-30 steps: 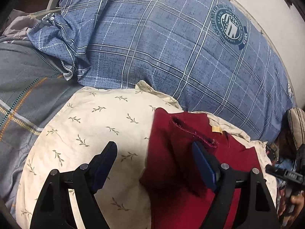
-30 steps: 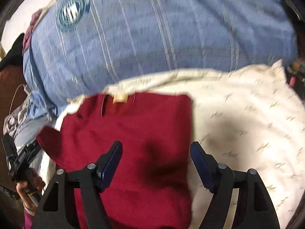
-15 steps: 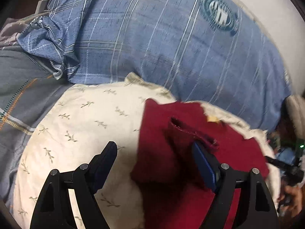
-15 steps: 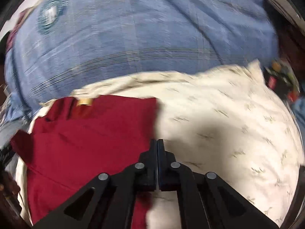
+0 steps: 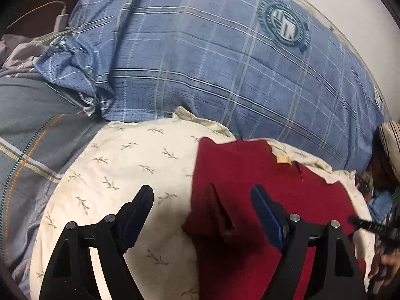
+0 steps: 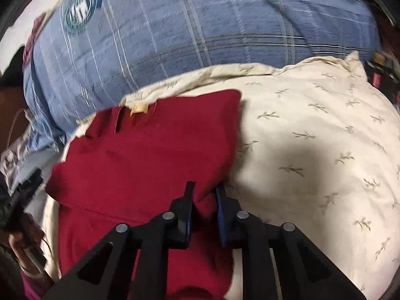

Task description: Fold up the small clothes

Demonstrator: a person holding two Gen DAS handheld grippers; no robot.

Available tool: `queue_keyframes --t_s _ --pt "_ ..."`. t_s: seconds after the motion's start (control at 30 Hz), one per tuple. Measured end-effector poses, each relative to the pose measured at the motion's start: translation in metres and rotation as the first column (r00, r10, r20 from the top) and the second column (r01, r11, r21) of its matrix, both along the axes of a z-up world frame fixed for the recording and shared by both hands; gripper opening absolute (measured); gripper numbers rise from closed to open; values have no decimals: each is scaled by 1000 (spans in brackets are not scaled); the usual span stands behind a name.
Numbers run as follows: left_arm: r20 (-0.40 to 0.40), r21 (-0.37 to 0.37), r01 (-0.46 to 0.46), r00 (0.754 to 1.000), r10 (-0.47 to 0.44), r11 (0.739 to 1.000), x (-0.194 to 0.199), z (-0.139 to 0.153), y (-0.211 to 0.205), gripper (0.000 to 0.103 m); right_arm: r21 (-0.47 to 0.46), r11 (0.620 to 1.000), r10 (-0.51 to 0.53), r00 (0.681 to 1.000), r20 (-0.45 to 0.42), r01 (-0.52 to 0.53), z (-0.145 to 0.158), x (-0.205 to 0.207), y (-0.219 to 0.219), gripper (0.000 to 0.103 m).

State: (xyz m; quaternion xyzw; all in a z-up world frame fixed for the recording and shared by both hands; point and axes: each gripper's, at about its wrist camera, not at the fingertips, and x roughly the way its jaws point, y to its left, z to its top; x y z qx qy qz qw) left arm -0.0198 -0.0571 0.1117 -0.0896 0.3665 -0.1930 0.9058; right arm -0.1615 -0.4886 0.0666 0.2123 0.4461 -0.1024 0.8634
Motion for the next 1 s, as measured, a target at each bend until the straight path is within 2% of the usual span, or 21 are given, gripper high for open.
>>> queue_keyframes --t_s 0.07,0.17,0.2,0.27,0.3,0.33,0.47,0.6,0.63,0.73,0.87,1.0 --pt "-6 24 26 1000 -26 999 1 -1 -8 80 -22 999 -26 1000 -16 26 -6 -5 -8 15" --pt "-24 92 41 999 -39 995 5 -10 -22 80 28 998 -52 998 -46 54 -17 -7 -17 17" --pt "-35 123 37 999 -33 992 5 -14 -26 80 18 998 -62 997 -35 62 -12 -9 -16 25" --pt "-40 158 37 999 -31 987 6 -17 -31 80 -15 995 -103 995 4 103 4 -14 -14 34" --pt "-35 168 36 999 -30 985 7 -18 -34 80 -18 993 -116 993 40 116 12 -17 -13 45" --pt "-34 171 35 999 -30 985 7 -18 -36 80 -16 994 -107 992 69 109 18 -16 -9 48" --pt "-66 210 44 997 -31 977 11 -30 -47 80 -51 999 20 999 45 -18 9 15 15 46" --pt "-82 242 57 996 -38 969 15 -38 -56 80 -52 999 12 998 -61 -15 -30 52 4 44" --pt "-87 240 60 995 -40 969 16 -38 -57 81 -42 999 -6 998 -66 4 -31 58 -5 43" --pt "-104 225 60 994 -37 972 20 -40 -54 83 -11 999 -42 997 -66 41 -16 54 -12 45" --pt "-86 233 50 996 -30 971 15 -36 -52 81 -31 999 20 999 -34 -21 10 24 14 49" --pt "-73 239 36 997 -19 970 -7 -24 -48 81 -119 991 59 996 -72 -67 -2 9 26 51"
